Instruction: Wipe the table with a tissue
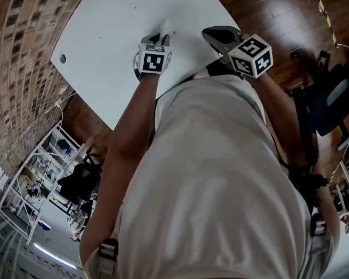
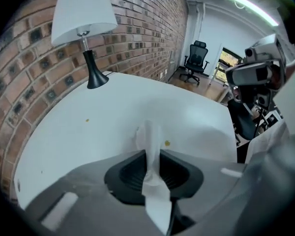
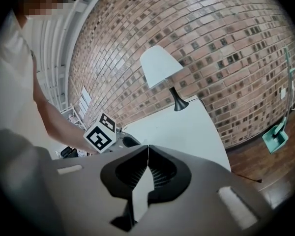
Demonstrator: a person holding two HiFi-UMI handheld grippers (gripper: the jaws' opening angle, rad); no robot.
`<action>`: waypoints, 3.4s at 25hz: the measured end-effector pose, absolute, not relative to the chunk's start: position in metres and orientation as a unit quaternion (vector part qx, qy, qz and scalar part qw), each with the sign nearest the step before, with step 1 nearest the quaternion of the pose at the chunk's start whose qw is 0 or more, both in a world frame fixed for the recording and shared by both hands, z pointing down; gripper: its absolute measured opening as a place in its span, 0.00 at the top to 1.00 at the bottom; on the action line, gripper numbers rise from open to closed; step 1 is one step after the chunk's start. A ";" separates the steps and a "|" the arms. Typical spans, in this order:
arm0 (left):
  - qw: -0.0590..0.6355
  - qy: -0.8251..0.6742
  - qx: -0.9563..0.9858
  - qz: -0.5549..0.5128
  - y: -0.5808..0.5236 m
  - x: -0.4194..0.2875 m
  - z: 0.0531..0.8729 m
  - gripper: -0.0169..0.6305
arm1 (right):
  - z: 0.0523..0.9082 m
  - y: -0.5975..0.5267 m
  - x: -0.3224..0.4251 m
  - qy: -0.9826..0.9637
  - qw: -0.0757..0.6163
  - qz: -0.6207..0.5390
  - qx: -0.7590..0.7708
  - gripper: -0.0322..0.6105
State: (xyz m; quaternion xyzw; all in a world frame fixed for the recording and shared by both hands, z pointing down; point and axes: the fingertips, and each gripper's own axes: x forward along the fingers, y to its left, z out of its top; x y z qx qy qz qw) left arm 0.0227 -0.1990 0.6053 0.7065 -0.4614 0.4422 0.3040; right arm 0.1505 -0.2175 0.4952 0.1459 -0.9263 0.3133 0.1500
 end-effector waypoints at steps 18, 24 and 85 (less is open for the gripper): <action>0.247 -0.366 0.719 0.538 -0.170 0.080 0.617 0.87 | 0.496 -0.243 0.168 -0.923 0.126 0.323 0.168 0.94; 0.271 -0.297 0.763 0.506 -0.146 0.130 0.615 0.87 | 0.492 -0.253 0.172 -0.921 0.117 0.328 0.173 0.94; 0.364 -0.585 0.657 0.306 -0.286 -0.120 0.588 0.86 | 0.501 -0.292 0.018 -0.924 0.178 0.327 0.088 0.94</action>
